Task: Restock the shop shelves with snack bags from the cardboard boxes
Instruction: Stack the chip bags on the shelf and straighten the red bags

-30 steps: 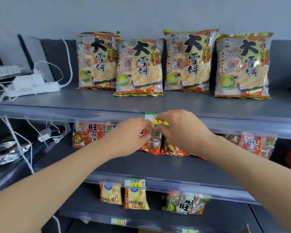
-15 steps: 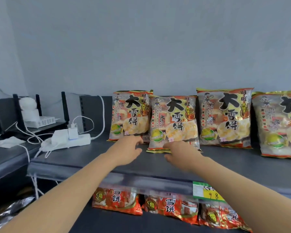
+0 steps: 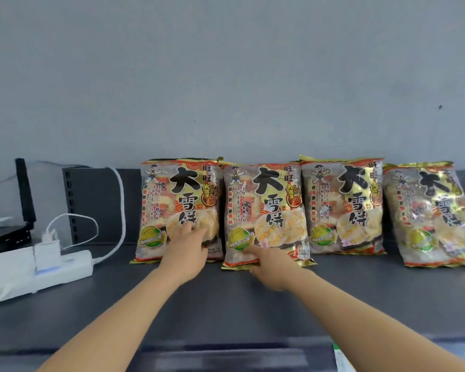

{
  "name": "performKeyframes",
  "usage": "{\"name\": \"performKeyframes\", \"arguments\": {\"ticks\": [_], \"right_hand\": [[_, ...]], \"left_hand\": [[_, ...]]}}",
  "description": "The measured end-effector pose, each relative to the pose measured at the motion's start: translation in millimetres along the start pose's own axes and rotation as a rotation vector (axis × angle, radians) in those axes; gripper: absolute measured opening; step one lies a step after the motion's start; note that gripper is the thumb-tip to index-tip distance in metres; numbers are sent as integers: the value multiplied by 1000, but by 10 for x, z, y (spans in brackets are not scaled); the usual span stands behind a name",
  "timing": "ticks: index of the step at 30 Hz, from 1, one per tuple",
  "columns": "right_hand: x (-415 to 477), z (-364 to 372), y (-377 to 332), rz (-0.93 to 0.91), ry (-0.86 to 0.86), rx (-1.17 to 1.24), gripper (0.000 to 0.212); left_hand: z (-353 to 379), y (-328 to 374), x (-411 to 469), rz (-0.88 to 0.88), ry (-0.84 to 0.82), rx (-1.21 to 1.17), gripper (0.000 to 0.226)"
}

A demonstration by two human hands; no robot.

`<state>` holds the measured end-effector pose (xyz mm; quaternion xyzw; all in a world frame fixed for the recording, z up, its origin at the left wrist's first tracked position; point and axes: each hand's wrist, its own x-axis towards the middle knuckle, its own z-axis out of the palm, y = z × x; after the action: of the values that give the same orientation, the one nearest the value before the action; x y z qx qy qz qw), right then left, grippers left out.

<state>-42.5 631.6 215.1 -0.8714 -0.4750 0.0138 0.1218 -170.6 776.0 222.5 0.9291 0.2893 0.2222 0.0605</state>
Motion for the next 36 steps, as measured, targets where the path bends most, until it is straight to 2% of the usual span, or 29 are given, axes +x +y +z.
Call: {"name": "performKeyframes", "arguments": {"ticks": [3, 7, 18, 22, 25, 29, 33, 36], "right_hand": [[71, 29, 50, 1, 11, 40, 50], [180, 2, 124, -15, 129, 127, 44], [224, -35, 248, -73, 46, 147, 51], [47, -183, 430, -76, 72, 158, 44], [-78, -365, 681, -15, 126, 111, 41], [-244, -537, 1077, 94, 160, 64, 40], [-457, -616, 1562, 221, 163, 15, 40], [-620, -670, 2015, 370, 228, -12, 34]], "left_hand": [[101, 8, 64, -4, 51, 43, 46], [229, 28, 118, 4, 53, 65, 49], [270, 10, 106, 13, 35, 86, 52], [161, 217, 75, 65, 57, 27, 48], [106, 661, 112, 206, 41, -55, 45], [256, 1380, 183, 375, -60, -138, 44], [495, 1897, 252, 428, -159, -164, 44], [591, 2168, 329, 424, -163, -177, 45]]}}
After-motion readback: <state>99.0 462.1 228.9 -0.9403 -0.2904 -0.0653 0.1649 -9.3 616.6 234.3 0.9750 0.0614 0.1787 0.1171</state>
